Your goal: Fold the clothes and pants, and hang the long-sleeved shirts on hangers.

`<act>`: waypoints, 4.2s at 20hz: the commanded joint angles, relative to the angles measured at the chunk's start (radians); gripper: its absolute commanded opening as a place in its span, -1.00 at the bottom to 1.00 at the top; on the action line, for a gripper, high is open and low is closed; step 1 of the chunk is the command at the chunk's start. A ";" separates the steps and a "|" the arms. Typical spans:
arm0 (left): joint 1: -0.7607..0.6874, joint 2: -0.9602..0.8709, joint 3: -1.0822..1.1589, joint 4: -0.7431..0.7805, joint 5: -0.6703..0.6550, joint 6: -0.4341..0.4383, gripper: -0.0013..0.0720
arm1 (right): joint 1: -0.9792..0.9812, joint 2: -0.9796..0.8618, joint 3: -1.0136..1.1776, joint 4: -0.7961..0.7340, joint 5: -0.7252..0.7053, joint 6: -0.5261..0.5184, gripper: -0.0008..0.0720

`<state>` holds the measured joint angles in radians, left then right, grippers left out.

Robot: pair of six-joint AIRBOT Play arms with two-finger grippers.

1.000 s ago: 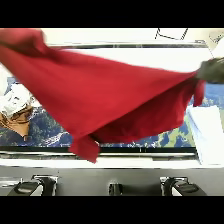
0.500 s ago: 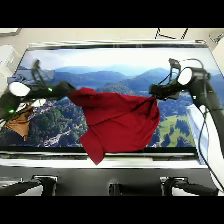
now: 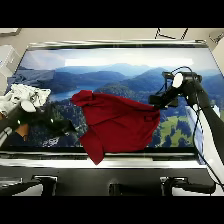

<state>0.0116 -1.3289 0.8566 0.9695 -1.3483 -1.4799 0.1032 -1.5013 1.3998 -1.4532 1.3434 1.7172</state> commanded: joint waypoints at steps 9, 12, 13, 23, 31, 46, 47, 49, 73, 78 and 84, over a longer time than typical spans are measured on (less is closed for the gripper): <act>-0.420 0.063 -0.432 -0.534 0.500 0.081 0.46 | 0.002 -0.002 -0.011 0.089 0.058 -0.008 -0.87; -0.443 0.064 -0.422 -0.587 0.564 0.101 -0.90 | 0.002 0.000 -0.011 0.092 0.077 -0.008 -0.87; -0.435 0.071 -0.401 -0.585 0.560 0.138 -0.90 | 0.002 0.006 -0.011 0.091 0.078 -0.009 -0.87; -0.022 0.565 0.559 -0.191 0.639 0.182 -0.90 | -0.001 0.420 0.460 -0.369 -0.401 -0.046 -0.87; 0.193 0.690 0.806 -0.190 0.678 0.080 -0.90 | -0.001 0.657 0.534 -0.452 -0.063 -0.004 -0.87; 0.192 0.452 0.244 -0.111 0.189 0.006 -0.89 | -0.001 0.003 0.534 -0.368 -0.252 0.213 -0.87; 0.192 0.435 0.164 -0.121 0.189 0.006 -0.89 | -0.001 -0.069 0.534 -0.293 -0.258 0.259 -0.87; 0.192 0.408 0.034 -0.131 0.189 0.006 -0.89 | -0.001 -0.194 0.534 -0.103 -0.236 0.307 -0.87; 0.193 0.393 -0.127 -0.131 0.241 0.044 -0.89 | 0.261 0.029 -0.623 0.753 -0.151 -0.211 0.90; 0.193 0.394 -0.127 -0.131 0.241 0.059 -0.89 | 0.438 0.029 -0.623 0.804 -0.305 -0.142 0.90; 0.193 0.394 -0.127 -0.131 0.241 0.068 -0.89 | 0.525 0.029 -0.623 0.818 -0.432 -0.047 0.47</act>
<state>0.2035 -0.9352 0.7303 0.8383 -1.1072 -1.4166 0.5858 -1.4719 0.7795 -0.6415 0.9928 1.6196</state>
